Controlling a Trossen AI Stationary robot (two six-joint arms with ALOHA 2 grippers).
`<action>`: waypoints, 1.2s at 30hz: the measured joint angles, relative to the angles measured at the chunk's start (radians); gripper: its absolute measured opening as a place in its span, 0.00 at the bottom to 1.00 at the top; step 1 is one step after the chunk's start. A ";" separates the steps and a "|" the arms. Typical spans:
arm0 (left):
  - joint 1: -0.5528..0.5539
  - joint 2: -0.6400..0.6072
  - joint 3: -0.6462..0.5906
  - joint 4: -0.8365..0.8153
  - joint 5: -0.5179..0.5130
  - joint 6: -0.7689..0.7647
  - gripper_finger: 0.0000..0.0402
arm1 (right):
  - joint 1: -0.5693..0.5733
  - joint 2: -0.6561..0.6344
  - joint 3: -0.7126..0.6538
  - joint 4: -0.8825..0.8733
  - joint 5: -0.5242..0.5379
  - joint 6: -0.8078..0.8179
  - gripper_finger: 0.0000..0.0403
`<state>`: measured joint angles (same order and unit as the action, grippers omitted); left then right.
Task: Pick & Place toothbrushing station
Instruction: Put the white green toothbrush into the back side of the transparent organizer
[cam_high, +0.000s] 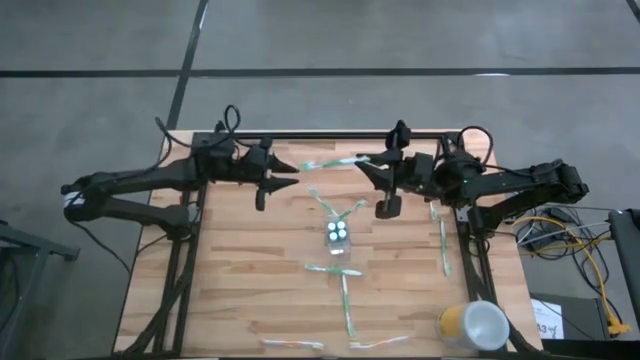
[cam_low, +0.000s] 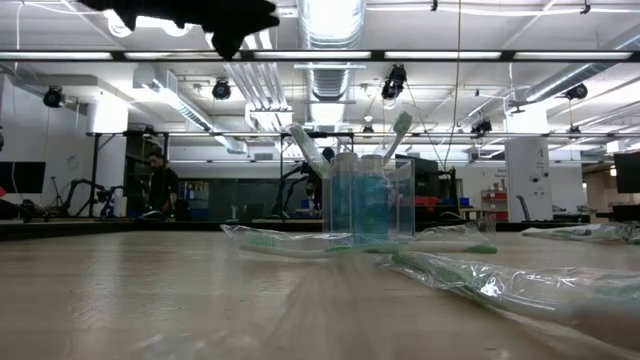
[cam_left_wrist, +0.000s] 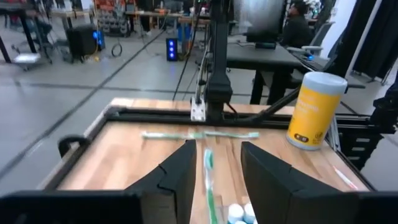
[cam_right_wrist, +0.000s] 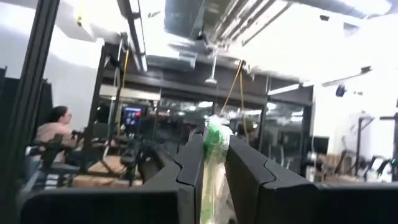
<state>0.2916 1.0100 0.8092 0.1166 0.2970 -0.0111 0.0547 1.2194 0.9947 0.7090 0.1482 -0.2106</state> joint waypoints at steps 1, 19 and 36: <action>0.000 0.000 -0.025 0.027 0.000 -0.017 0.33 | 0.000 0.000 0.000 0.017 0.000 -0.007 0.12; 0.000 0.077 -0.462 1.305 -0.197 -0.306 0.32 | 0.015 0.074 0.000 0.176 -0.003 0.026 0.12; -0.011 0.233 -0.263 1.305 -0.028 -0.298 0.32 | 0.014 0.217 -0.001 0.427 0.004 0.009 0.12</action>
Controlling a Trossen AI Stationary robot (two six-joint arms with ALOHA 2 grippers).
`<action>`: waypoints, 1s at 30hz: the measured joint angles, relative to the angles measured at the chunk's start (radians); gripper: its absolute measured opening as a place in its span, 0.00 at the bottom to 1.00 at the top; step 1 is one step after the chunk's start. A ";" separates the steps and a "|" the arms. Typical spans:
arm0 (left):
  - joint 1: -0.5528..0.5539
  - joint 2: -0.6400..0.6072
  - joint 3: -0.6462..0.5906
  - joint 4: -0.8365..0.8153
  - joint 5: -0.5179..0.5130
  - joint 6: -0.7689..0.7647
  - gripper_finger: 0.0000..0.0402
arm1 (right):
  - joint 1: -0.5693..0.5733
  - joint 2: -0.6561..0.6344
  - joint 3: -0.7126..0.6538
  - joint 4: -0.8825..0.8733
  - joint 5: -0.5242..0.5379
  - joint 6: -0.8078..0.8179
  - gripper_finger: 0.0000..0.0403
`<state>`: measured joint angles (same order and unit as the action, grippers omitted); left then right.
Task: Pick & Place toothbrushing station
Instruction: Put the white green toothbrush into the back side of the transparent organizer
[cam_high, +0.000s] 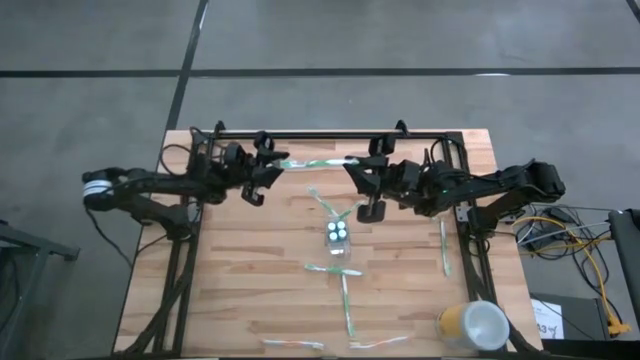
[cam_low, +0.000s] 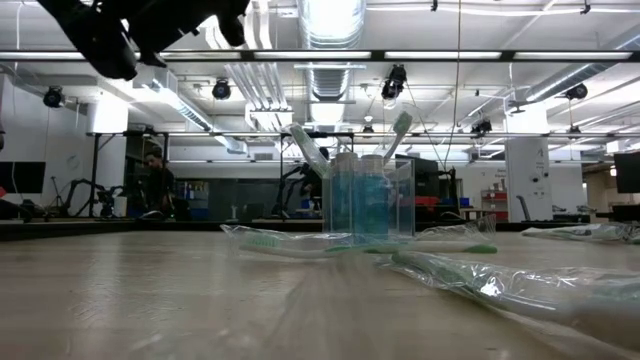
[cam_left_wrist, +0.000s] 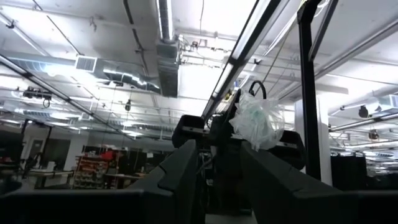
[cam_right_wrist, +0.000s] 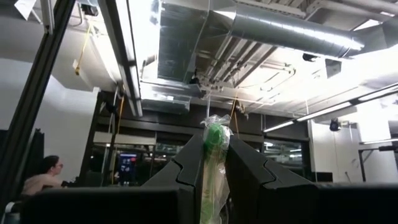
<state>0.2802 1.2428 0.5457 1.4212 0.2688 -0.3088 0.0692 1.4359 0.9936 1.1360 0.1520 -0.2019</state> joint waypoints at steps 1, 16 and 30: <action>0.000 0.005 0.010 0.000 0.001 0.000 0.33 | 0.000 -0.002 0.000 0.001 0.001 0.001 0.12; -0.007 0.028 0.079 0.011 0.062 -0.006 0.32 | 0.000 -0.008 0.000 0.000 0.004 -0.019 0.12; -0.016 0.028 0.077 -0.010 0.194 -0.041 0.32 | -0.001 -0.008 0.002 0.005 0.011 -0.054 0.09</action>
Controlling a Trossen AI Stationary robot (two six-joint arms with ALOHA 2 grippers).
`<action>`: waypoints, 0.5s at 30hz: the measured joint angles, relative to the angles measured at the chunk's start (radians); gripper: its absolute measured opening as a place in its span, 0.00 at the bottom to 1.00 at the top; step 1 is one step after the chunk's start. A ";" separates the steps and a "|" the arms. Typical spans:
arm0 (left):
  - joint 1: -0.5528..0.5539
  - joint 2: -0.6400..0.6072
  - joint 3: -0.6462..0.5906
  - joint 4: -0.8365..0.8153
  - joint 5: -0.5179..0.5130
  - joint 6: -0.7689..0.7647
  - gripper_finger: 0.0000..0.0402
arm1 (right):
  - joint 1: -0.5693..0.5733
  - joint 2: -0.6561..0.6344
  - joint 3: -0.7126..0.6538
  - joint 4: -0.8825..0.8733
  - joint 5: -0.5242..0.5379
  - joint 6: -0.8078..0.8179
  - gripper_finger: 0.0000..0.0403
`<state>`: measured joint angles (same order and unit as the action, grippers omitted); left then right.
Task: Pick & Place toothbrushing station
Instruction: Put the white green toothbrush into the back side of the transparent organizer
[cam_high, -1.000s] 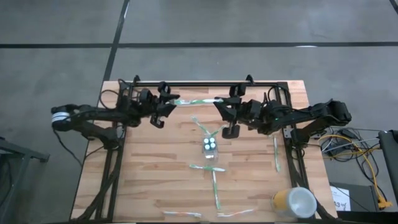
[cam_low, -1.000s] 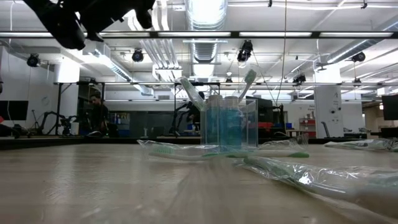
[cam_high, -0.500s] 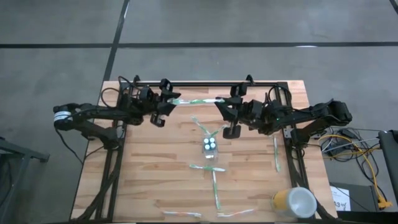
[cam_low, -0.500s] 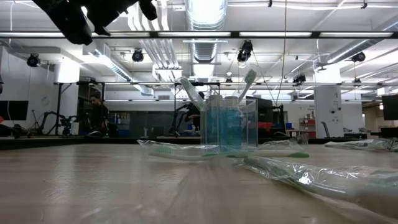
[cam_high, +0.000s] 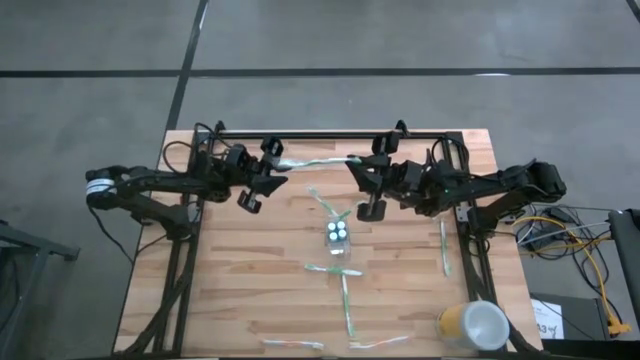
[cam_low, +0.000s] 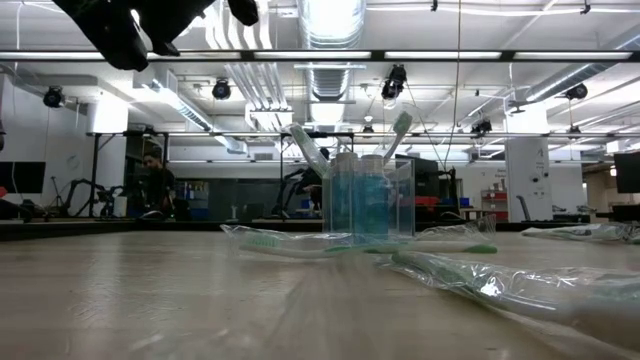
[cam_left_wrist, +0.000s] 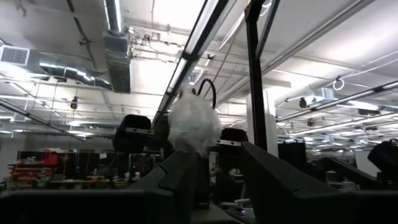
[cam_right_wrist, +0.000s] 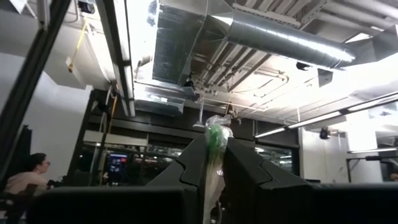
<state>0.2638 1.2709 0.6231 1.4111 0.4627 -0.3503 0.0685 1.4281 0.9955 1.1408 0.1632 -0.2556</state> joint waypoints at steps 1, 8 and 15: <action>0.000 0.000 0.000 0.000 -0.004 0.001 0.32 | 0.000 0.000 0.000 0.000 -0.001 0.007 0.08; 0.000 0.000 0.013 0.000 -0.057 0.009 0.32 | 0.001 -0.001 -0.001 -0.031 -0.003 0.057 0.08; 0.000 0.000 0.037 0.002 -0.060 0.008 0.32 | 0.001 -0.001 -0.001 -0.043 -0.004 0.091 0.12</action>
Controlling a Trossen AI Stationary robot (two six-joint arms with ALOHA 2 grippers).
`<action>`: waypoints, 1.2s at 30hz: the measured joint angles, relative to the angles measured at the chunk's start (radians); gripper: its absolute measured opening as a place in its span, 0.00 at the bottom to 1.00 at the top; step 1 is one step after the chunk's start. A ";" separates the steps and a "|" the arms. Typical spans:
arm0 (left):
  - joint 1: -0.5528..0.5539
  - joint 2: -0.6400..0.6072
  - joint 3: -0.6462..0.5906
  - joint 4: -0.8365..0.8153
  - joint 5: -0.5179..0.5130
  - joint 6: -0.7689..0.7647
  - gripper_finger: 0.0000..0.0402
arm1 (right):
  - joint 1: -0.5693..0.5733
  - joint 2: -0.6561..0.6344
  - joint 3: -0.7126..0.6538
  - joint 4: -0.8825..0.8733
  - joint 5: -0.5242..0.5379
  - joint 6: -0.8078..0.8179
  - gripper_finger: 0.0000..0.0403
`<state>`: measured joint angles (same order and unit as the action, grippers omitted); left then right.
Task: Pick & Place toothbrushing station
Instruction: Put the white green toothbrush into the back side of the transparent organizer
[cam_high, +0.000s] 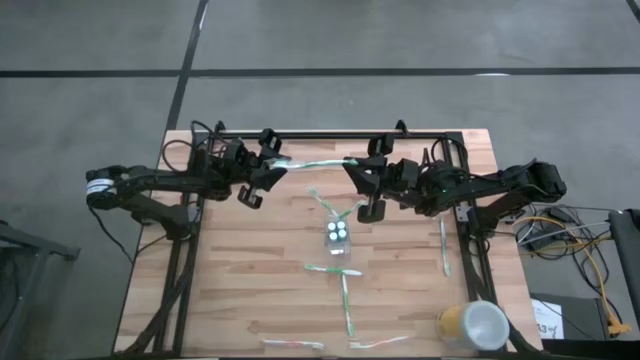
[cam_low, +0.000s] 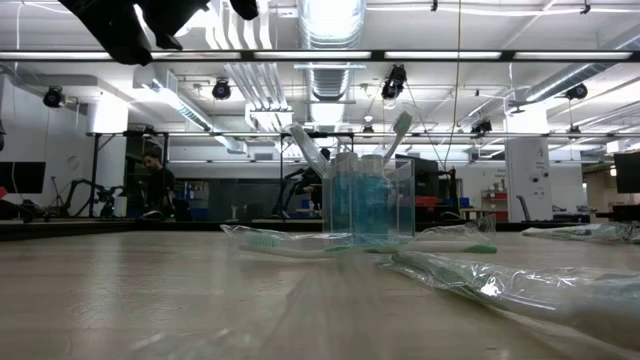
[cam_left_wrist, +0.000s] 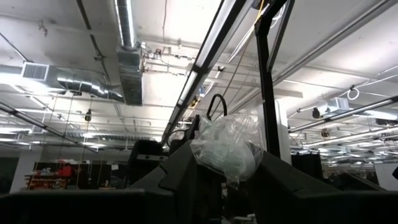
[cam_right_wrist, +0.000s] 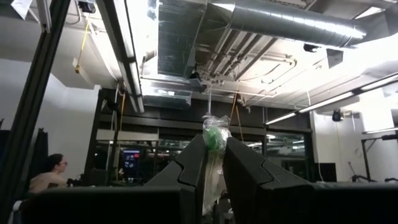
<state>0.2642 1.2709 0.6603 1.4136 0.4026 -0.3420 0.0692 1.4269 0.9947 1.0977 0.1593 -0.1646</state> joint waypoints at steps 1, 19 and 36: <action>0.000 0.000 0.003 0.000 0.000 0.000 0.32 | 0.000 0.000 0.000 -0.001 0.000 0.000 0.11; -0.001 -0.001 0.008 0.000 -0.018 -0.008 0.12 | -0.001 0.000 0.000 -0.052 0.004 0.016 0.09; 0.001 -0.001 0.007 -0.018 -0.032 -0.020 0.06 | 0.001 -0.022 -0.002 -0.090 0.132 0.230 0.10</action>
<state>0.2649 1.2701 0.6674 1.3952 0.3711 -0.3622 0.0704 1.4050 0.9932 1.0074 0.2912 0.0652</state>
